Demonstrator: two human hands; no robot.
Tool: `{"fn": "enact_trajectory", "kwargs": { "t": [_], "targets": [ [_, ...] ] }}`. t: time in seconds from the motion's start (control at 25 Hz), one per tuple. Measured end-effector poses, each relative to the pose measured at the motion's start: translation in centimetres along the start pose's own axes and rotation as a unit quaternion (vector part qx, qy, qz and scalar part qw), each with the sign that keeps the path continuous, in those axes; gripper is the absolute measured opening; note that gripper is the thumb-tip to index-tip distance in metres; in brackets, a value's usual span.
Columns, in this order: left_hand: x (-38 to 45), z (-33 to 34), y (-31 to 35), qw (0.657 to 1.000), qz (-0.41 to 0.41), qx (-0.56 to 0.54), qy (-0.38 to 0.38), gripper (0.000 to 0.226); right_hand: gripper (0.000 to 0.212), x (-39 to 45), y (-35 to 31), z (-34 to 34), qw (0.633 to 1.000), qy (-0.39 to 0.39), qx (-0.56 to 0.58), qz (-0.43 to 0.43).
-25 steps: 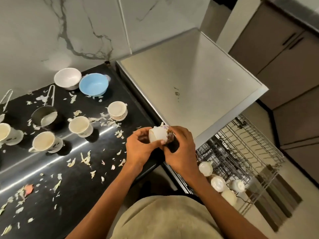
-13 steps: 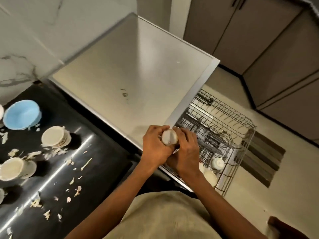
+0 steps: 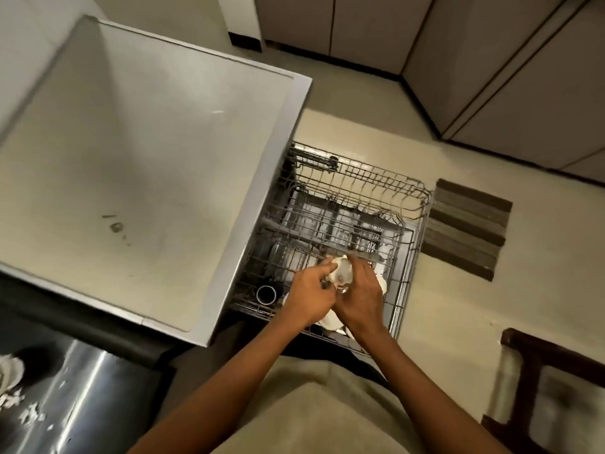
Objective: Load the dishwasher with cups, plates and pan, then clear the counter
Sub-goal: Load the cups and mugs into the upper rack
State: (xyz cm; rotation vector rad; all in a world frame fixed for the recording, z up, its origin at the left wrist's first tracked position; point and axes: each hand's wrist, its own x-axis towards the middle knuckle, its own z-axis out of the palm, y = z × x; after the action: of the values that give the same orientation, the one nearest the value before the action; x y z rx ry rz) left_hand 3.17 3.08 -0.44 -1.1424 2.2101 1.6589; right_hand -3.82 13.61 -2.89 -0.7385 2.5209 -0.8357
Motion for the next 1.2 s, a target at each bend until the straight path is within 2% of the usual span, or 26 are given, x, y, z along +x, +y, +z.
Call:
{"fn": "enact_trajectory", "kwargs": {
  "t": [0.2,0.36,0.56,0.76,0.92,1.2],
  "targets": [
    [3.8,3.2,-1.5,0.995,-0.026,0.065,-0.076,0.053,0.057,2.0,3.3,1.6,0.996,-0.007,-0.034,0.088],
    [6.7,5.2,-4.0,0.982,-0.056,0.113,-0.138,0.054,0.058,3.2,6.6,3.8,0.990,-0.036,-0.029,0.133],
    [9.6,6.5,-4.0,0.960,-0.031,0.175,-0.218,0.052,0.048,4.4,9.8,5.8,0.984,-0.037,-0.032,0.171],
    [11.2,7.6,-4.6,0.950,-0.026,0.200,-0.240,0.054,0.041,5.1,11.3,7.2,0.979,-0.028,-0.045,0.197],
    [11.7,7.6,-5.3,0.952,-0.022,0.195,-0.236,0.048,0.051,5.6,11.5,8.0,0.977,-0.054,-0.050,0.202],
    [12.5,8.1,-6.5,0.941,-0.047,0.202,-0.267,0.055,0.060,6.0,11.8,9.0,0.960,-0.106,-0.087,0.244]
  ]
}}
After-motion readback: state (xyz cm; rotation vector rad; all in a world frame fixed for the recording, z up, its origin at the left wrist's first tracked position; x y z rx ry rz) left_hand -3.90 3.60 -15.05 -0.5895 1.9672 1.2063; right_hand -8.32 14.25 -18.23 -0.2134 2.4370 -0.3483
